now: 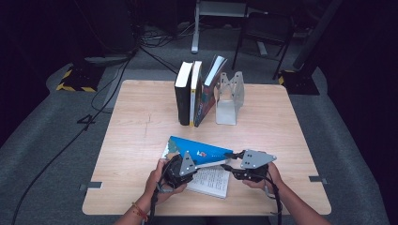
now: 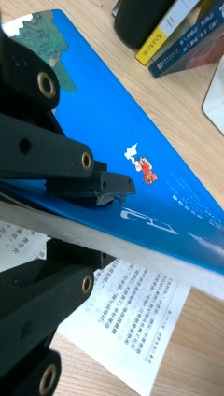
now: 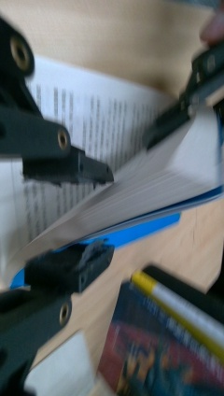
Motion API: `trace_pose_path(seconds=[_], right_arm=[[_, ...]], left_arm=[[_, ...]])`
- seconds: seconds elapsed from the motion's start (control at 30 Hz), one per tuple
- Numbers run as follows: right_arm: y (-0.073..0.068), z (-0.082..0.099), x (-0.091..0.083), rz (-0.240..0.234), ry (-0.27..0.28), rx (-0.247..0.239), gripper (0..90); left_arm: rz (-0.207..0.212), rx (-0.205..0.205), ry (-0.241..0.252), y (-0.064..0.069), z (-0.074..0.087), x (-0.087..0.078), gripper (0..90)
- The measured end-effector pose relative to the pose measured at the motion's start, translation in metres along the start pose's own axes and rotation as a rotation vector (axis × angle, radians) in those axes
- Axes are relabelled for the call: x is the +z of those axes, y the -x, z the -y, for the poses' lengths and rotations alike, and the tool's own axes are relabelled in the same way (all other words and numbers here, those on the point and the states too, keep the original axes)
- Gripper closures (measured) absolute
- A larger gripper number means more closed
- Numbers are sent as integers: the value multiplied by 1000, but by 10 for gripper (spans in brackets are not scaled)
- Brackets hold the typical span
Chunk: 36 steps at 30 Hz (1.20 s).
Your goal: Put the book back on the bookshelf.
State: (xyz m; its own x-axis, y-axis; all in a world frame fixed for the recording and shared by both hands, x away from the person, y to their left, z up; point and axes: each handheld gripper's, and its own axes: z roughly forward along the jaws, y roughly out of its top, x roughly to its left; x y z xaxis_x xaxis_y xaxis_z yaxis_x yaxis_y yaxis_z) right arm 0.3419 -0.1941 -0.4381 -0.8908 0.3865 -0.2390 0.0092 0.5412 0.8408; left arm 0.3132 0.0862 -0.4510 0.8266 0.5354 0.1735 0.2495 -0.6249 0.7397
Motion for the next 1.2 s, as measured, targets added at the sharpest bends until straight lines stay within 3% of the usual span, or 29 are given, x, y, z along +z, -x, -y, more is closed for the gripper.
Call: trace_pose_path(seconds=[0.13, 0.23, 0.3, 0.37, 0.5, 0.6, 0.73, 0.83, 0.9, 0.93, 1.0, 1.2], right_arm=[[20, 26, -8, 45, -36, 98, 475], [29, 49, -7, 32, -89, 186, 479], [30, 54, -4, 22, -105, 196, 480], [28, 58, 5, 11, -159, 192, 472], [26, 58, 19, -43, -178, 206, 464], [29, 57, 30, -80, -165, 269, 458], [23, 54, 42, -111, -179, 231, 457], [21, 54, 51, -152, -178, 237, 445], [21, 53, 51, -150, -162, 230, 459], [20, 52, 54, -127, -189, 213, 459], [20, 51, 56, -122, -192, 209, 461], [19, 49, 58, -139, -184, 191, 462]], left_arm=[[14, -17, 28, -4, 8, -5, 770], [21, -42, 61, -9, 14, -12, 774], [25, -59, 75, -13, 15, -16, 775], [16, -65, 98, -16, 15, -20, 784], [38, -125, 135, -26, 18, -29, 797], [34, -157, 147, -31, 19, -34, 799], [32, -176, 162, -34, 21, -37, 801], [23, -181, 164, -36, 22, -39, 802], [23, -190, 174, -37, 22, -42, 802], [23, -192, 183, -39, 22, -44, 802], [14, -196, 191, -40, 22, -47, 803], [20, -200, 192, -40, 22, -48, 802]])
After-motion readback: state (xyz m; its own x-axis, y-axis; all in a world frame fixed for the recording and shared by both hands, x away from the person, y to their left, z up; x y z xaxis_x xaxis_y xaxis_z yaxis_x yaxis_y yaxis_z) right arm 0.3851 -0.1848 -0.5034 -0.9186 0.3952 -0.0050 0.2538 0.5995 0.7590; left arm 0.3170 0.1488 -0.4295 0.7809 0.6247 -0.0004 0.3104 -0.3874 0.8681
